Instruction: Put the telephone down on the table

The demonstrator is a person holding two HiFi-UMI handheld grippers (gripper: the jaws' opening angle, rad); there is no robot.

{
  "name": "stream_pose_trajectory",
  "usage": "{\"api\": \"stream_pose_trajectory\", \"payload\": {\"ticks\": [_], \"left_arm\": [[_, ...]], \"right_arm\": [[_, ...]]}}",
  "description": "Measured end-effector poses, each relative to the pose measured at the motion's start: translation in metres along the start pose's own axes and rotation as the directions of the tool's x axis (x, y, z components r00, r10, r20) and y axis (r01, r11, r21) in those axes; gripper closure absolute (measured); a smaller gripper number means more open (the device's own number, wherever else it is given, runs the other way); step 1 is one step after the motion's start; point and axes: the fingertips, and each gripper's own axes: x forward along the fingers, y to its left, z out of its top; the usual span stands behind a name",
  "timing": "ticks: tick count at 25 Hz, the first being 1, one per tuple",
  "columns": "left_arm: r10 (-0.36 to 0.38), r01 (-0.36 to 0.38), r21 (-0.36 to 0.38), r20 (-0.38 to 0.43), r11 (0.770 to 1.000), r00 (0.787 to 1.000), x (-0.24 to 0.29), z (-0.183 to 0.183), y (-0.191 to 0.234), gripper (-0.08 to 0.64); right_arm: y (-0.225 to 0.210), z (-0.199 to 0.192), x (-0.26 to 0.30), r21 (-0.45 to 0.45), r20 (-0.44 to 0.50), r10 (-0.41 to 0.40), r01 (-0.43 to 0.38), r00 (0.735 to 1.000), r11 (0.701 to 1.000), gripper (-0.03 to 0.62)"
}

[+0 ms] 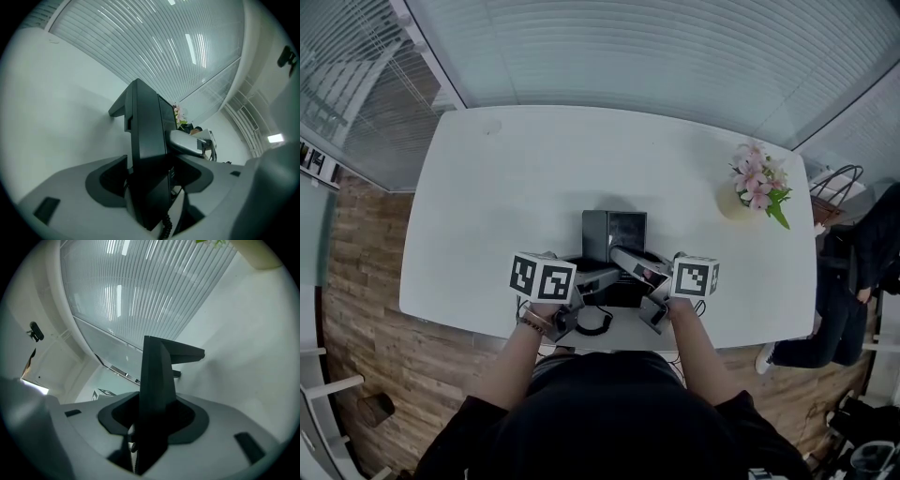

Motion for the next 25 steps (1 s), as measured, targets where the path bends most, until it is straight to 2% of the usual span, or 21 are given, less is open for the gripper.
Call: {"api": "stream_pose_trajectory", "payload": {"ticks": [2, 6, 17, 22, 25], "left_arm": [[-0.004, 0.004, -0.004, -0.013, 1.000, 1.000, 0.001, -0.001, -0.001, 0.242], [-0.003, 0.003, -0.003, -0.023, 1.000, 1.000, 0.002, -0.002, -0.001, 0.242], [-0.011, 0.011, 0.006, -0.055, 1.000, 0.998, 0.005, -0.004, -0.002, 0.244], [0.018, -0.016, 0.034, -0.063, 0.999, 0.998, 0.006, -0.005, 0.000, 0.247], [0.025, -0.022, 0.043, -0.065, 0.999, 0.998, 0.006, -0.005, 0.001, 0.247]], "right_arm": [[-0.007, 0.000, -0.002, -0.026, 0.001, -0.037, 0.037, 0.999, 0.999, 0.411], [-0.003, -0.001, -0.002, -0.015, -0.003, -0.036, 0.036, 0.999, 0.999, 0.408], [-0.007, 0.000, -0.008, -0.047, 0.048, -0.119, 0.121, 0.992, 0.992, 0.385], [-0.014, 0.002, -0.016, -0.096, 0.061, -0.207, 0.212, 0.976, 0.973, 0.344], [-0.015, 0.002, -0.017, -0.095, 0.061, -0.214, 0.219, 0.975, 0.971, 0.345]]}}
